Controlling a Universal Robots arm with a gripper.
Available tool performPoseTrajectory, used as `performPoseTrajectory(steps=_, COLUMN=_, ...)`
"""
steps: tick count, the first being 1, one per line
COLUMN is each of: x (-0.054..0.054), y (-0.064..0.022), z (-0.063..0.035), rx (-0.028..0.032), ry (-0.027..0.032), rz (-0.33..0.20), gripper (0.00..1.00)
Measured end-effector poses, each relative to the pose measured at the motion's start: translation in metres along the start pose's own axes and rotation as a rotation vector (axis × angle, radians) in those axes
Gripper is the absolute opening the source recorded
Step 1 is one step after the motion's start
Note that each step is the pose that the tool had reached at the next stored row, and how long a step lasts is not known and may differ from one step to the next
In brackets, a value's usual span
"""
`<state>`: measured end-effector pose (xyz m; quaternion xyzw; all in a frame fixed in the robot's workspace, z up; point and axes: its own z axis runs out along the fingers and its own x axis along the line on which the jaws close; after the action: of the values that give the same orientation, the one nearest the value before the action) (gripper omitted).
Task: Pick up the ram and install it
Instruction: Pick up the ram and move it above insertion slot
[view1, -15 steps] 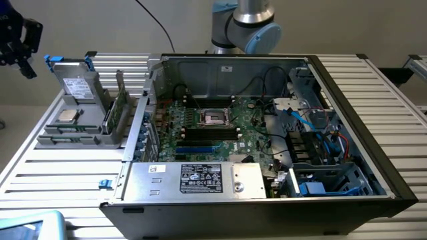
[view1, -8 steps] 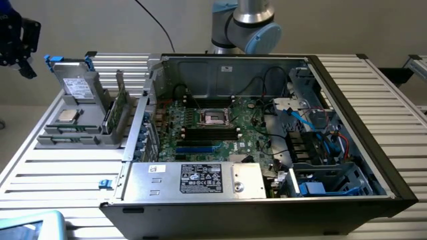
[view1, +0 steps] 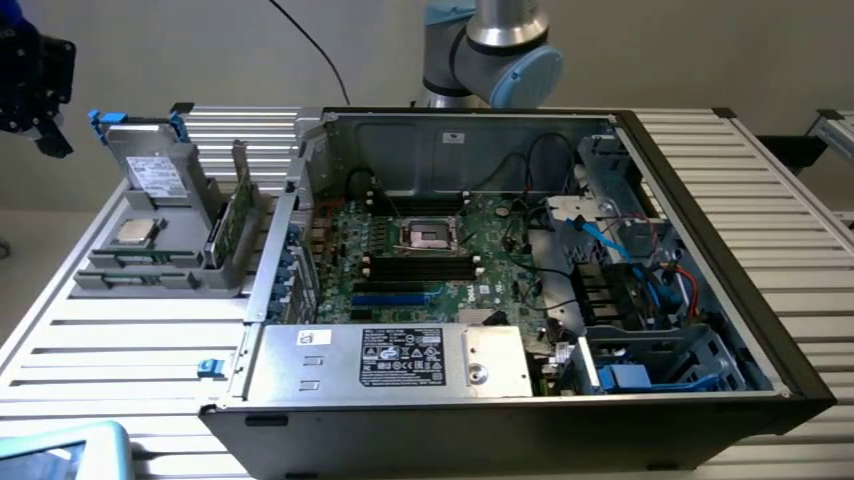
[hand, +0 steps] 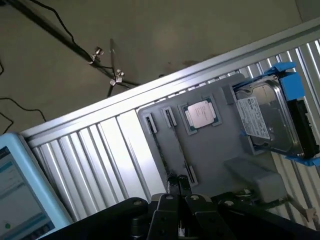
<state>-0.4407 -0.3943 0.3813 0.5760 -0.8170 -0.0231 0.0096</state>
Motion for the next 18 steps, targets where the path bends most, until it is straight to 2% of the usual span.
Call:
performPoseTrajectory(steps=3, x=0.0, y=0.0, z=0.0, rx=-0.0002, ry=0.003, rz=-0.055, gripper=0.11)
performPoseTrajectory(steps=5, x=0.0, y=0.0, z=0.0, rx=0.0022, ry=0.0042, rz=-0.088, gripper=0.11)
performPoseTrajectory(steps=11, x=-0.0001, y=0.0001, z=0.0, rx=0.0186, ry=0.0095, rz=-0.172, gripper=0.11)
performPoseTrajectory(steps=14, x=0.0, y=0.0, z=0.0, rx=0.0263, ry=0.0144, rz=-0.197, gripper=0.11)
performPoseTrajectory(steps=18, x=0.0, y=0.0, z=0.0001, rx=0.027, ry=0.0158, rz=-0.198, gripper=0.11)
